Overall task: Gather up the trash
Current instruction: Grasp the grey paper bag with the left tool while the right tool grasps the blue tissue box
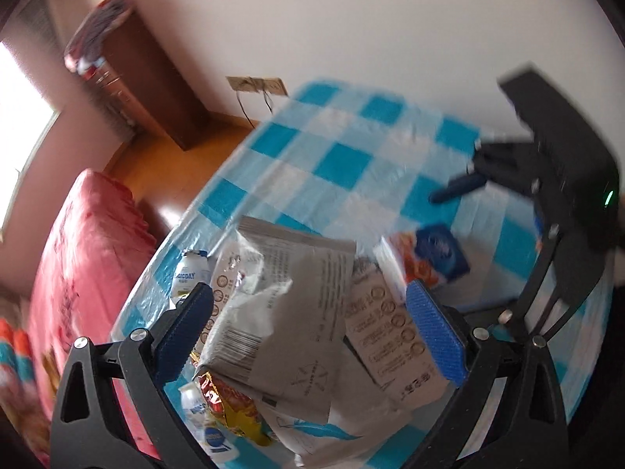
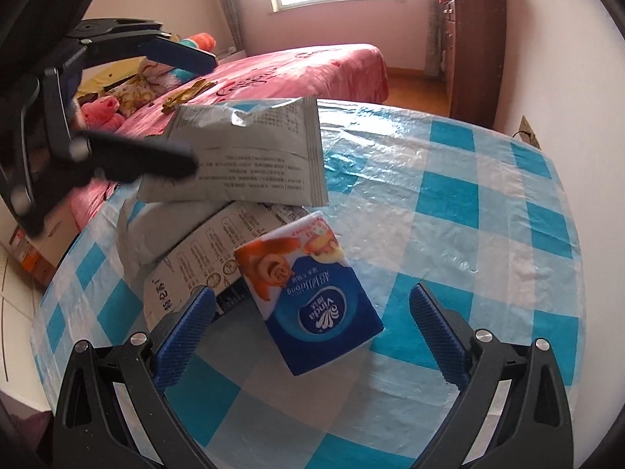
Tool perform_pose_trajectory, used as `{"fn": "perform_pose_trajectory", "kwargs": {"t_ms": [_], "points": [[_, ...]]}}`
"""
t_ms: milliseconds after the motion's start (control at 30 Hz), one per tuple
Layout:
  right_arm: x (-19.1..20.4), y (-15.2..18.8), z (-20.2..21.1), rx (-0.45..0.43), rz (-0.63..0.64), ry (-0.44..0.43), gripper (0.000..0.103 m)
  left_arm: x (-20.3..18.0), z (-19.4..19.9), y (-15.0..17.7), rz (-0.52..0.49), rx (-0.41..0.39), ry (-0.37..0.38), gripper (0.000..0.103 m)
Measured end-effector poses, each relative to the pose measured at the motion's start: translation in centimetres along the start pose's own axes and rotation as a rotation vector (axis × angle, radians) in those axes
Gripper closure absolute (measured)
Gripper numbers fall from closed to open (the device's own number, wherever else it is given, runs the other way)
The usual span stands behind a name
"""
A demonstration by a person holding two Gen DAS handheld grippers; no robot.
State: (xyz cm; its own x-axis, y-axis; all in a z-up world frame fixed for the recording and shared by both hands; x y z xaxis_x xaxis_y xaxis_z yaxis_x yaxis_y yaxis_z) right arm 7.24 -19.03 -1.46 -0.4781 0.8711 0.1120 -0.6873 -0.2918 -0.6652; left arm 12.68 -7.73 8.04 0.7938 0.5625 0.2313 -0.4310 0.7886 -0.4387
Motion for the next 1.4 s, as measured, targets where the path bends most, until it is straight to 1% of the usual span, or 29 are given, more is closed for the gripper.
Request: {"fn": "perform_pose_trajectory", "kwargs": {"t_ms": [167,333,600,700,733,767,800,900,1000,1100,1133,1167,1233,1267,1300,1400], "points": [[0.1,0.3,-0.6,0.010,0.015,-0.009,0.005,-0.1,-2.0,0.6,-0.020,0.075,-0.017,0.004],[0.0,0.3,-0.7,-0.001,0.006,-0.030,0.005,0.5,-3.3,0.7,-0.013,0.096,-0.040,0.004],[-0.9,-0.1,-1.2,-0.014,-0.015,-0.019,0.005,1.1,-5.5,1.1,-0.002,0.138,-0.065,0.004],[-1.1,-0.1,-1.6,-0.009,-0.022,-0.013,0.005,1.2,-5.8,1.2,0.008,0.131,-0.081,0.006],[-1.1,-0.1,-1.7,-0.007,-0.023,-0.011,0.005,1.3,-5.9,1.3,0.014,0.125,-0.090,0.010],[-1.1,-0.1,-1.7,-0.005,-0.022,-0.008,0.005,1.3,-5.9,1.3,0.022,0.122,-0.092,0.011],[-1.0,-0.1,-1.8,-0.004,-0.019,-0.002,0.005,1.4,-5.9,1.3,0.039,0.117,-0.093,0.015],[-0.8,0.0,-1.7,-0.008,-0.012,0.010,0.005,1.4,-5.8,1.4,0.065,0.104,-0.096,0.016],[-0.5,0.0,-1.5,-0.014,-0.006,0.021,0.005,0.8,-5.4,1.6,0.074,0.082,-0.112,0.021],[-0.1,0.0,-1.3,-0.018,-0.001,0.031,0.011,0.4,-5.0,2.1,0.113,0.068,-0.118,0.023],[0.0,0.1,-1.2,-0.012,-0.001,0.035,0.021,0.4,-4.8,2.3,0.122,0.062,-0.121,0.024],[0.1,0.2,-1.2,-0.008,-0.002,0.040,0.027,0.3,-4.6,2.5,0.133,0.054,-0.126,0.026],[0.2,0.4,-1.0,-0.008,-0.001,0.053,0.029,0.2,-3.8,2.9,0.171,0.027,-0.126,0.027],[0.3,0.4,-0.9,-0.009,-0.002,0.054,0.033,0.2,-3.5,3.2,0.189,0.019,-0.120,0.027],[0.4,0.5,-0.7,-0.010,-0.003,0.058,0.034,0.3,-3.1,3.6,0.217,0.007,-0.110,0.027],[0.7,0.9,-0.2,-0.009,-0.013,0.076,0.045,0.3,-2.1,4.7,0.268,-0.021,-0.110,0.027]]}}
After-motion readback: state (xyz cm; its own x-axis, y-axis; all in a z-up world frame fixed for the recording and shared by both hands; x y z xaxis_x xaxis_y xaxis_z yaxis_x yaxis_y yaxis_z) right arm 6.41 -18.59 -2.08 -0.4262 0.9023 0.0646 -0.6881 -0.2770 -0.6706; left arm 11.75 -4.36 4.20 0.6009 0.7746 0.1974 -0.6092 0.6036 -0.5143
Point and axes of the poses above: each gripper's, at about its wrist camera, not at the fingertips, and z roughly against the way its jaws point, x to its left, y to its underside, the point moved 2 cm from there along -z, roughly the way its jaws point, and after that the axes turned 7 degrees about z, right-handed, at the moved point
